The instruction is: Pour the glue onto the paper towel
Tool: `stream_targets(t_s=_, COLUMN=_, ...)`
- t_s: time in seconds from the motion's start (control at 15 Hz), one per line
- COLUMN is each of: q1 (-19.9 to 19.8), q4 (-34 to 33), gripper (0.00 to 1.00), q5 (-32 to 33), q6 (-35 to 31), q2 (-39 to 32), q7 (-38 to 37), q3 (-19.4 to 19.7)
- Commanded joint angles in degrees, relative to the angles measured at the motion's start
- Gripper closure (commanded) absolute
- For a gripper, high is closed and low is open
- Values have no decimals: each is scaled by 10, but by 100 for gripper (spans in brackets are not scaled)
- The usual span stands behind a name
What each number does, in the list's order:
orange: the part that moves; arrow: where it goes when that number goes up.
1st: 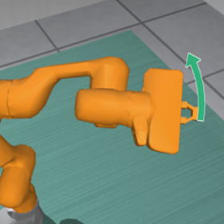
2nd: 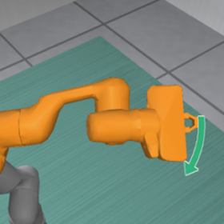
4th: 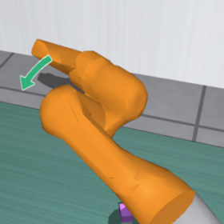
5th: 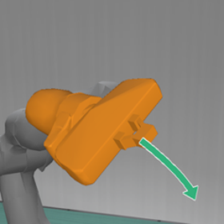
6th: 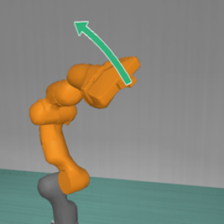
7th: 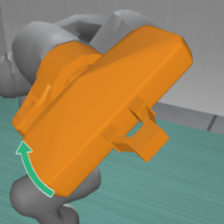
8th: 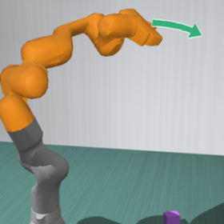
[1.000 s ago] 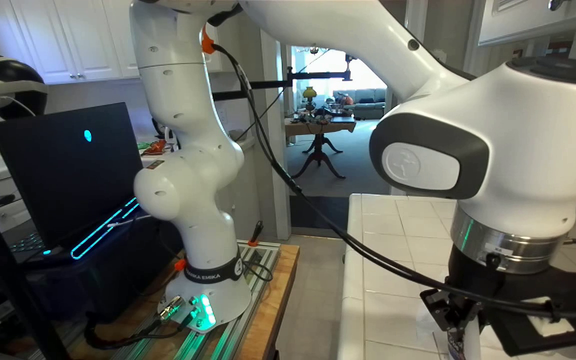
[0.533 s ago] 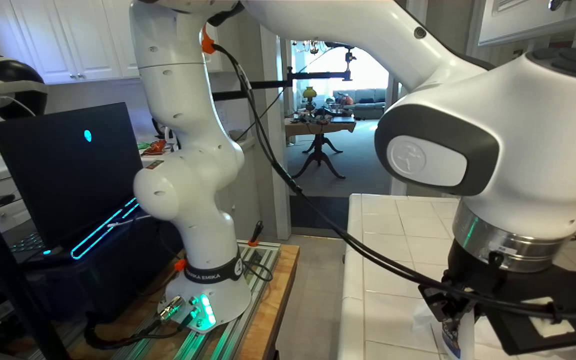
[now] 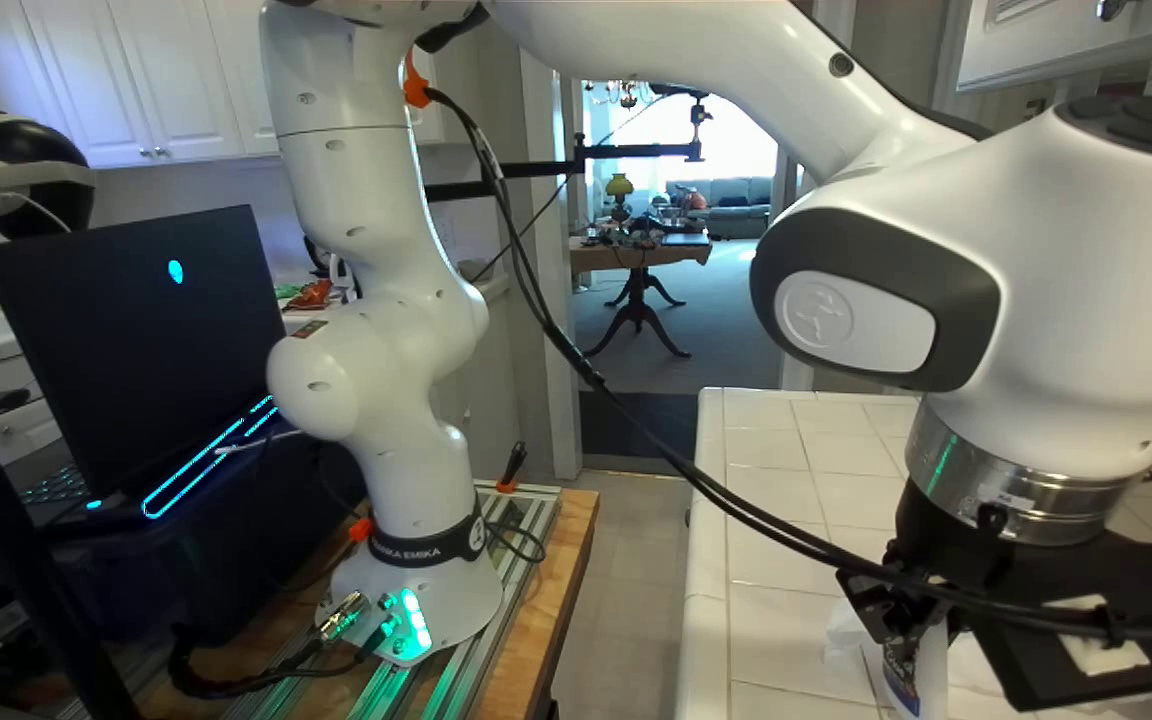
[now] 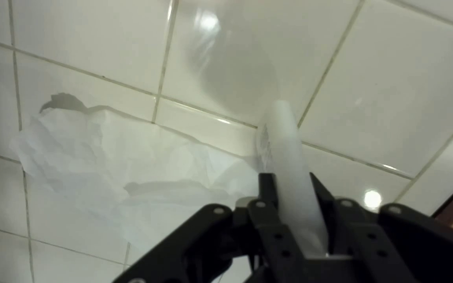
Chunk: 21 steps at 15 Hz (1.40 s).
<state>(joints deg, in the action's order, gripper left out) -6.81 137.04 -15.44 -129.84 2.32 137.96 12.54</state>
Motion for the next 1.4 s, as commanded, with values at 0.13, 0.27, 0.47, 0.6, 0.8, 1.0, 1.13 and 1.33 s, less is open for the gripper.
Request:
stream_targets(t_s=0.13, q1=-12, q4=-19, gripper=94, q5=-2, q6=4, q2=-52, q7=12, q3=-3)
stream_targets(t_s=0.27, q1=-12, q4=-19, gripper=94, q5=-3, q6=2, q2=-52, q7=11, q3=-3)
stream_targets(t_s=0.47, q1=-11, q4=-17, gripper=94, q5=-3, q6=-2, q2=-52, q7=10, q3=-4)
stream_targets(t_s=0.6, q1=-11, q4=-16, gripper=50, q5=-1, q6=-4, q2=-52, q7=9, q3=-4)
stream_targets(t_s=0.8, q1=-10, q4=-15, gripper=31, q5=-1, q6=-5, q2=-51, q7=8, q3=-5)
stream_targets(t_s=1.0, q1=-10, q4=-13, gripper=11, q5=2, q6=-9, q2=-49, q7=4, q3=-6)
stream_targets(t_s=1.13, q1=-10, q4=-8, gripper=0, q5=16, q6=-21, q2=-41, q7=-10, q3=-7)
stream_targets(t_s=1.33, q1=-9, q4=11, gripper=0, q5=84, q6=-56, q2=-14, q7=-63, q3=-14)
